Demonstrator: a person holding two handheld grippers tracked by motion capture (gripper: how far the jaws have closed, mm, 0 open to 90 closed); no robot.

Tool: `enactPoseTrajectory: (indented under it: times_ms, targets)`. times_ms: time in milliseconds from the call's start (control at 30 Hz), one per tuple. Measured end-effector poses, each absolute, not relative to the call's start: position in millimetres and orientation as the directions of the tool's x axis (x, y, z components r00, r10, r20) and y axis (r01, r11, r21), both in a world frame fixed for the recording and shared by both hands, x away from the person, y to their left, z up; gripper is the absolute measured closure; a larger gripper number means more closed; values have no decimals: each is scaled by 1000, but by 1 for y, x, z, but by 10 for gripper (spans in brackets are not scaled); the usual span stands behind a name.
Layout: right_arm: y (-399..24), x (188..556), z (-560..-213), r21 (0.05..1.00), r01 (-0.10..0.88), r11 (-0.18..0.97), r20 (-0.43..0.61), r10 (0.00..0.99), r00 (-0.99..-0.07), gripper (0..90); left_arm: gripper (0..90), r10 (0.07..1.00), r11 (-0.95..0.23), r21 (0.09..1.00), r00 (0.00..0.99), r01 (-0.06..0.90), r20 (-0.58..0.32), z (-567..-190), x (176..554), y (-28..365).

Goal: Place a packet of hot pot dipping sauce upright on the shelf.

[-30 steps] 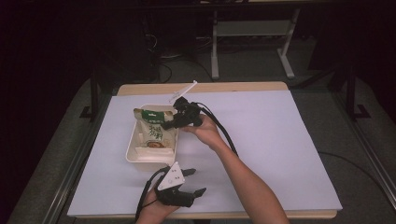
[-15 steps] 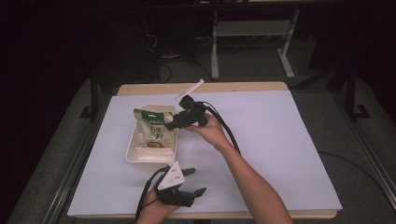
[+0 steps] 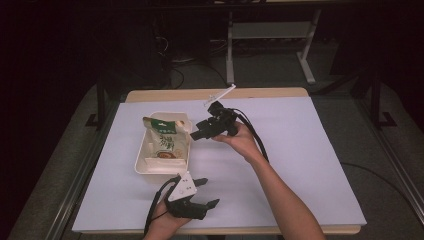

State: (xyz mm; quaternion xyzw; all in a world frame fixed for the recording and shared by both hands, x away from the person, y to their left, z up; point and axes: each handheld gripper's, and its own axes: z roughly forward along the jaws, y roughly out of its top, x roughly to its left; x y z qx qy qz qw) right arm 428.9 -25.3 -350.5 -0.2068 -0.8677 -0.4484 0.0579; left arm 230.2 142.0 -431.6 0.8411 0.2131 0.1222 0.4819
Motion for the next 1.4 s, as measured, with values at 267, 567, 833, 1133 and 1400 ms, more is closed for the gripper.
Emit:
enactPoseTrajectory:
  times_ms: [267, 567, 833, 1133, 1400]
  targets:
    - [-48, 422, -347, 755, 416, 507, 272, 336, -902, 406, 277, 475, -447, 863, 880, 236, 5, -431, 231, 142]
    - [-68, 416, -348, 753, 426, 502, 265, 361, -894, 397, 277, 473, -465, 853, 881, 238, 12, -434, 231, 140]
    - [-88, 406, -351, 745, 442, 499, 267, 384, -884, 386, 275, 474, -466, 850, 880, 246, 5, -436, 232, 141]
    - [-113, 396, -353, 744, 461, 483, 268, 416, -869, 374, 275, 468, -481, 841, 884, 245, 10, -437, 232, 140]
    - [-130, 386, -355, 746, 468, 474, 268, 431, -862, 367, 274, 466, -478, 840, 885, 256, -4, -438, 233, 141]
